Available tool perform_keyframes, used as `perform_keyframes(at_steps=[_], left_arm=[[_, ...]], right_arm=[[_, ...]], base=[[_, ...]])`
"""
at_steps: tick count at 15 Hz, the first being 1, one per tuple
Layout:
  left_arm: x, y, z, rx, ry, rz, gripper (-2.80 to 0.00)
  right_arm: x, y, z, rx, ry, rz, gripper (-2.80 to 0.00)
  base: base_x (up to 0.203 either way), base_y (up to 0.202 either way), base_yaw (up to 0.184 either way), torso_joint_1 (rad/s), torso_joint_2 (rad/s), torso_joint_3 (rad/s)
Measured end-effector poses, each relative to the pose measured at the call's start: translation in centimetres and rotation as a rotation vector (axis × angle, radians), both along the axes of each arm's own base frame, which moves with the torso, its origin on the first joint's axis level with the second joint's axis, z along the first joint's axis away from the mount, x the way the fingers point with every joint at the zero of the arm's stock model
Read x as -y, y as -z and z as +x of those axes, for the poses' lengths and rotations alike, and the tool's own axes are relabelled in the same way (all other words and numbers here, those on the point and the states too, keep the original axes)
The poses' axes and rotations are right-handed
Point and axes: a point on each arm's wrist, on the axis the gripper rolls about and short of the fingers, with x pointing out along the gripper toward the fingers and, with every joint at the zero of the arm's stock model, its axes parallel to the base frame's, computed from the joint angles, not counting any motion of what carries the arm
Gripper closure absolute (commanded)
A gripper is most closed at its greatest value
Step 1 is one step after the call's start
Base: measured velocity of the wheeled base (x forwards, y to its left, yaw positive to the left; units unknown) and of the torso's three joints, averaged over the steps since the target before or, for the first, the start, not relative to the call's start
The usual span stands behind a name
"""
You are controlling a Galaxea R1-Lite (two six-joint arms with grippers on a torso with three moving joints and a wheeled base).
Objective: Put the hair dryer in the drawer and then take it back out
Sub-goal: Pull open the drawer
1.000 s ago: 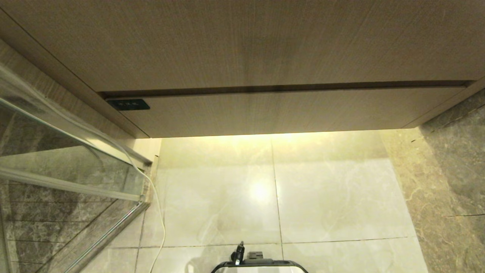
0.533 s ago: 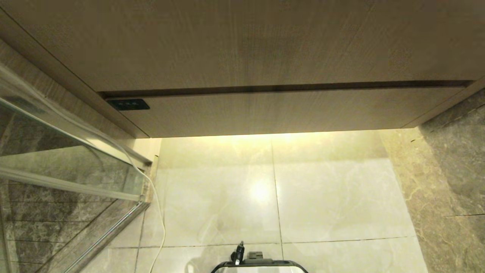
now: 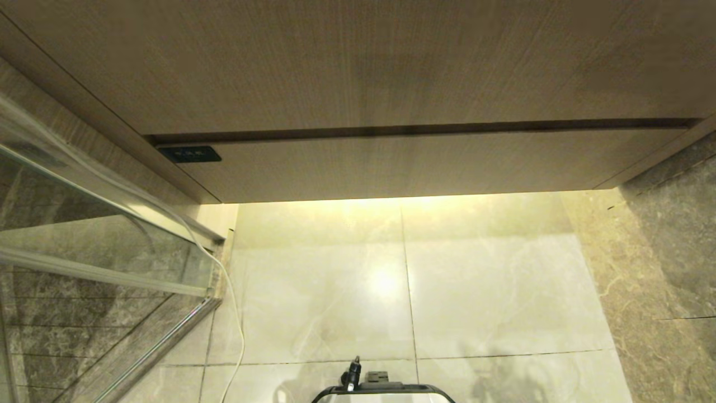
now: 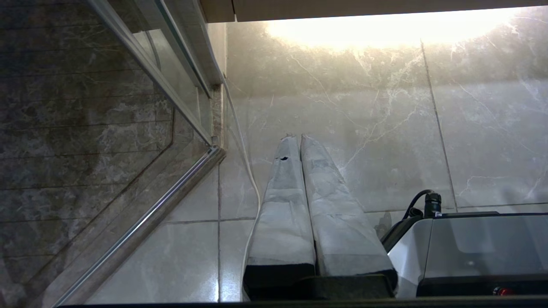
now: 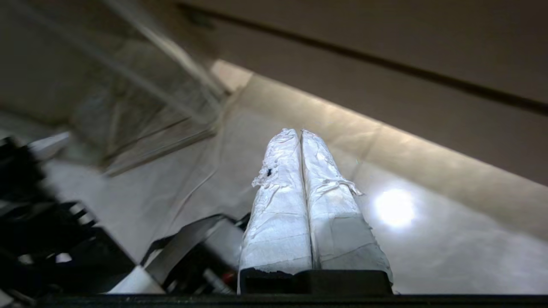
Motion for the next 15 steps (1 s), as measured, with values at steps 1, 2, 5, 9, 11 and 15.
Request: perform_keyframes(at_steps=[1, 2, 5, 9, 11, 15], left_arm=[[0.0, 0.0, 0.0, 0.000, 0.000, 0.000, 0.00], [0.0, 0.0, 0.0, -0.001, 0.000, 0.000, 0.00], [0.0, 0.0, 0.0, 0.000, 0.000, 0.000, 0.00], [0.0, 0.0, 0.0, 0.000, 0.001, 0.000, 0.00], [0.0, 0.0, 0.0, 0.000, 0.000, 0.000, 0.00], [0.0, 0.0, 0.0, -0.001, 0.000, 0.000, 0.00]], right_arm=[[-0.8, 0.0, 1.8, -0.052, -0.024, -0.014, 0.00], [-1.5, 0.2, 3.5, -0.093, -0.046, -0.037, 0.00], [-3.7, 2.3, 8.1, -0.158, -0.166, -0.172, 0.00], [-5.6, 6.2, 12.8, -0.185, -0.301, -0.347, 0.00], [-6.0, 7.6, 14.6, -0.173, -0.310, -0.434, 0.00], [-5.6, 11.3, 18.4, -0.052, -0.316, -0.750, 0.00]], base=[[0.000, 0.000, 0.000, 0.000, 0.00, 0.000], [0.000, 0.000, 0.000, 0.000, 0.00, 0.000], [0.000, 0.000, 0.000, 0.000, 0.00, 0.000], [0.000, 0.000, 0.000, 0.000, 0.00, 0.000], [0.000, 0.000, 0.000, 0.000, 0.00, 0.000], [0.000, 0.000, 0.000, 0.000, 0.00, 0.000]])
